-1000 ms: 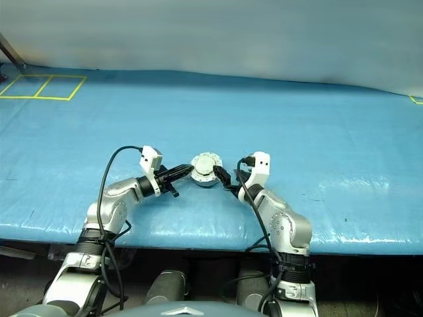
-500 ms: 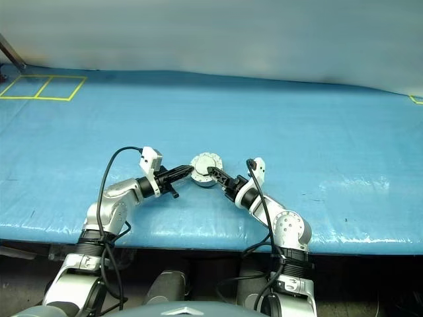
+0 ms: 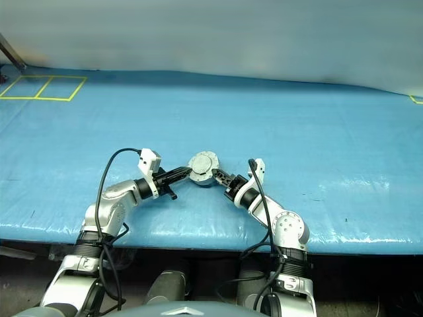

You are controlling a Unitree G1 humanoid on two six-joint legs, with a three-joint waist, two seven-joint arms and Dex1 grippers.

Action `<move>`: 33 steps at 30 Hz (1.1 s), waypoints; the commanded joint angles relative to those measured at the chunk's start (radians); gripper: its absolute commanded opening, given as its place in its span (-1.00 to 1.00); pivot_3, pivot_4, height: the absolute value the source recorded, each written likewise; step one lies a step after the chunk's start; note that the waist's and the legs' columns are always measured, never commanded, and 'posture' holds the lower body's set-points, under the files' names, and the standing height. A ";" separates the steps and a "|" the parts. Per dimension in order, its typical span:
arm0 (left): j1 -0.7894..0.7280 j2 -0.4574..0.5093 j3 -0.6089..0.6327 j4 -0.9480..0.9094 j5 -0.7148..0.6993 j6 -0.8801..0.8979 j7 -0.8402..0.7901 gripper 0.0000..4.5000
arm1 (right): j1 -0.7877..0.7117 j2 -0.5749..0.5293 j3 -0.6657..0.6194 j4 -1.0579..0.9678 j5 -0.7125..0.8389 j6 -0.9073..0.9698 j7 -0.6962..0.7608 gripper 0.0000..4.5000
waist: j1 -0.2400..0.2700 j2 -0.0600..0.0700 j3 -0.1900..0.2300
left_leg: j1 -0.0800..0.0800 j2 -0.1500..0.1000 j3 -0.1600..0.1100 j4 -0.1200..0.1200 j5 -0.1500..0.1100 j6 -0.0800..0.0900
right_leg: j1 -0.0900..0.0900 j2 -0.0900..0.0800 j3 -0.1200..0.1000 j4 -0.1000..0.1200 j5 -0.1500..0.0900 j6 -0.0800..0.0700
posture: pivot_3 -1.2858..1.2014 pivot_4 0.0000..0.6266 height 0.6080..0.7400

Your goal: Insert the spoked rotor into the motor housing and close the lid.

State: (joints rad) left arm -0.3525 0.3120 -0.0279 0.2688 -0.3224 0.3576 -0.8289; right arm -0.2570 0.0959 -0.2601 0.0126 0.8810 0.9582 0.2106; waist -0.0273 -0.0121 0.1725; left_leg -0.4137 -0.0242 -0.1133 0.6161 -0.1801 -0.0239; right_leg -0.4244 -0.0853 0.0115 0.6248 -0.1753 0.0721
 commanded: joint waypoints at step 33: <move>0.143 -0.277 0.377 -0.240 -0.898 0.463 0.181 0.98 | -0.075 0.076 0.007 -0.124 0.448 -0.027 -0.099 -0.47 | -0.025 0.000 0.002 | -0.005 0.000 0.000 0.000 -0.001 0.002 | -0.004 0.000 -0.002 -0.001 -0.002 -0.001 | 0.03 -0.52 1.00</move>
State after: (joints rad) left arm -0.2021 0.0399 0.3562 0.0434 -1.1857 0.7966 -0.6520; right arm -0.3192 0.1303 -0.2866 -0.0469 1.2658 0.9383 0.0724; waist -0.0526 -0.0125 0.1749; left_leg -0.4190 -0.0239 -0.1138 0.6160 -0.1815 -0.0220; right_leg -0.4285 -0.0853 0.0098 0.6240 -0.1769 0.0716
